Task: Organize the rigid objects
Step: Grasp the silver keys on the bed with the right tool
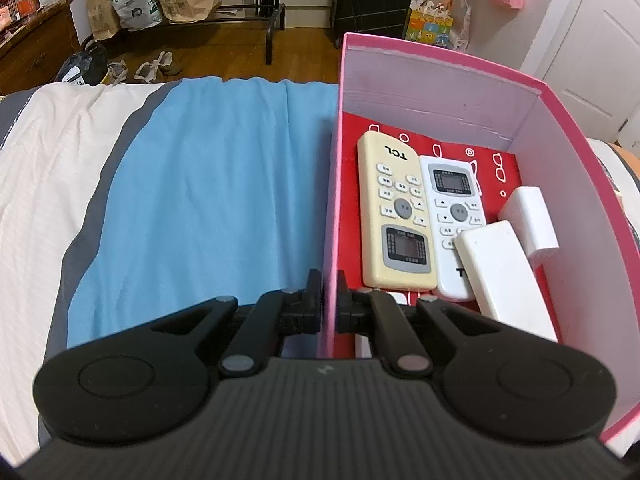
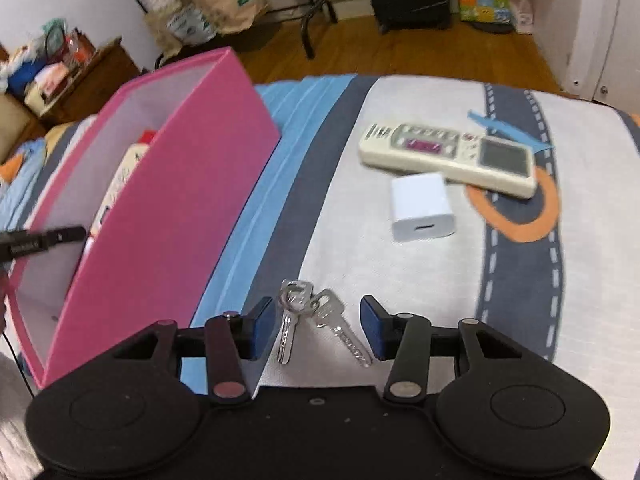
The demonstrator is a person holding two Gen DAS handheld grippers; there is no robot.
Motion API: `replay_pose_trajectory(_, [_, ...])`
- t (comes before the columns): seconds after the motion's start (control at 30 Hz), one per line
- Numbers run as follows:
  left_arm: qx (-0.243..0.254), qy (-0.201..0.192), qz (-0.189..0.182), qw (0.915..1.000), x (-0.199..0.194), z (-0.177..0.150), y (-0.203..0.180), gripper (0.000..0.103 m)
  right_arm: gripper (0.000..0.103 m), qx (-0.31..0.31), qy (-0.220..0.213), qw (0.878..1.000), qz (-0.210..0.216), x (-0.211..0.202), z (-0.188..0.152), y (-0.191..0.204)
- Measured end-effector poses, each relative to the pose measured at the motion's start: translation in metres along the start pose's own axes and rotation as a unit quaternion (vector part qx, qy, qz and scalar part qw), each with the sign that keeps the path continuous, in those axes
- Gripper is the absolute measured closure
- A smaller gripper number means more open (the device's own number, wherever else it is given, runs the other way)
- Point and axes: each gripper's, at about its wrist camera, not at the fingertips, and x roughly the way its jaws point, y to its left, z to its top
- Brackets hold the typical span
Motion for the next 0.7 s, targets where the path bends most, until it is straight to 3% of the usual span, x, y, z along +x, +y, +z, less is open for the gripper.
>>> replay_pose_trajectory(0.1, [0.001,0.0,0.0,1.0,0.0,0.0,0.0,0.099,0.034,-0.024,0.01,1.0,-0.012,0.01,-0.001,0.009])
replay_pose_trajectory(0.2, [-0.002,0.001,-0.001,1.0,0.001,0.0,0.0,0.099,0.034,-0.045,0.022,0.997,-0.053,0.023,-0.005,0.016])
replay_pose_trajectory(0.27, [-0.003,0.002,-0.002,1.0,0.001,0.0,0.001,0.098,0.04,-0.07,0.016,0.995,-0.072,0.024,-0.007,0.025])
replay_pose_trajectory(0.3, [-0.005,0.002,-0.003,1.0,0.002,0.0,0.001,0.099,0.065,-0.071,0.015,0.995,-0.075,0.021,-0.006,0.027])
replay_pose_trajectory(0.33, [-0.006,0.003,-0.003,1.0,0.002,0.0,0.001,0.099,0.078,-0.05,0.013,0.996,-0.071,0.018,-0.003,0.024])
replay_pose_trajectory(0.53, [-0.006,0.002,-0.003,1.0,0.003,0.0,0.002,0.099,0.078,0.019,-0.031,0.998,-0.055,-0.017,0.004,0.021])
replay_pose_trajectory(0.7, [-0.007,0.002,-0.003,1.0,0.004,0.001,0.004,0.098,0.078,0.028,-0.088,0.995,-0.023,-0.053,0.008,0.034])
